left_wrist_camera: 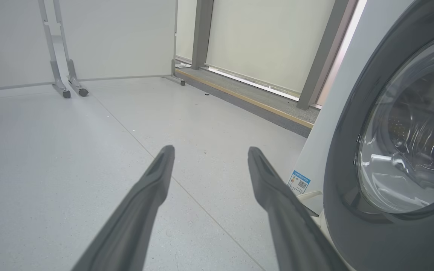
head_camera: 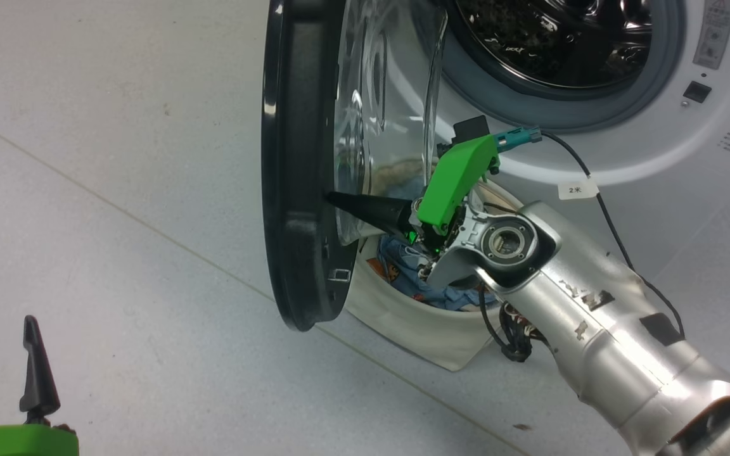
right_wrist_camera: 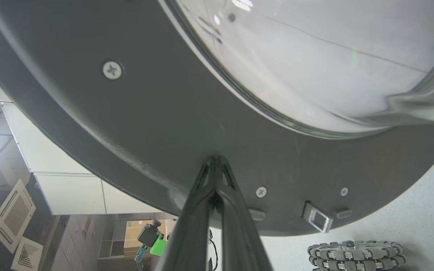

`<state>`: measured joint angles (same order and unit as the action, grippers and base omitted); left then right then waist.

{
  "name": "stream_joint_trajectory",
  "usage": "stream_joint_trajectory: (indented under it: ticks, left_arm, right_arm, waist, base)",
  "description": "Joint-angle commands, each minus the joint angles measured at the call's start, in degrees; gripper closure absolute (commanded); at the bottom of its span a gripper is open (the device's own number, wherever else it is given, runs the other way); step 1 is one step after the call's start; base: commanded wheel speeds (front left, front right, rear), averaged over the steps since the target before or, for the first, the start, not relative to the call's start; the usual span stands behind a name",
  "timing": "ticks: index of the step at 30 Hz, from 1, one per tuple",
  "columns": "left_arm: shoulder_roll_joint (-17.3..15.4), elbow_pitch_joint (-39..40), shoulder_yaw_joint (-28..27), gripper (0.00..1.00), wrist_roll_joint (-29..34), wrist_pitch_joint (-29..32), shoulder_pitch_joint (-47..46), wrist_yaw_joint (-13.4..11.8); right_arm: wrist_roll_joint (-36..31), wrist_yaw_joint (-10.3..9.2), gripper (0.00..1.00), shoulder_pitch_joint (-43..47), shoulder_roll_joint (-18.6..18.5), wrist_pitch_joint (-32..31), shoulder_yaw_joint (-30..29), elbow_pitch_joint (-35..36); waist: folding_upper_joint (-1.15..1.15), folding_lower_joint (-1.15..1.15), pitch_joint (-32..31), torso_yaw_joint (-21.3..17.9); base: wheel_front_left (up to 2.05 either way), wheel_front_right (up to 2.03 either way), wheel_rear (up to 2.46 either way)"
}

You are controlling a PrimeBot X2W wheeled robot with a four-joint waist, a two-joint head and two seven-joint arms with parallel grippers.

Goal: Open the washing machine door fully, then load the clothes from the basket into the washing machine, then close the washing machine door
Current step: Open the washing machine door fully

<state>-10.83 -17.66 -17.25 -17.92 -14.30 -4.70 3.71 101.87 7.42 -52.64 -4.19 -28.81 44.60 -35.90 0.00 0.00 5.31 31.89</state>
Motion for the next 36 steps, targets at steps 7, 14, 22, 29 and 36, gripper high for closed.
stream_joint_trajectory:
  ticks: [7, 14, 22, 29, 36]
  left_arm:
    - [-2.26, 0.93, -0.27, 0.00, 0.11, -0.48, -2.43, 0.13]
    - [-2.84, -0.47, 1.51, 0.00, 0.56, 0.01, -3.99, 0.47]
    - [-3.63, -1.55, 3.15, 0.00, 1.06, 0.65, -4.89, 0.73]
    - [-4.48, -1.60, 3.35, 0.00, 1.02, 0.98, -4.47, 0.60]
    - [-4.76, -0.93, 3.24, 0.00, 0.57, 1.00, -4.19, 0.31]
  right_arm:
    - [-3.33, 0.07, 0.00, 0.94, -1.00, 4.86, -2.23, 3.93]
    - [-9.49, 0.07, 0.00, 7.08, -7.02, 13.19, -3.45, 10.57]
    - [-26.83, 0.07, 0.00, 16.84, -16.42, 34.20, -3.96, 17.86]
    - [-43.60, 0.07, 0.00, 27.23, -19.20, 43.27, -7.28, 18.83]
    - [-58.04, 0.07, 0.00, 36.51, -16.29, 43.78, -18.62, 23.51]
  waist:
    - [0.00, 0.00, -1.40, -0.64]
    - [0.00, 0.00, -3.29, -1.49]
    - [0.00, 0.00, -6.19, -2.68]
    - [0.00, 0.00, -7.76, -4.65]
    - [0.00, 0.00, -7.96, -6.10]
  base:
    - [0.00, 0.00, 0.00]
    - [0.00, 0.00, 0.00]
    - [0.00, 0.00, 0.00]
    - [0.00, 0.00, 0.00]
    - [0.00, 0.00, 0.00]
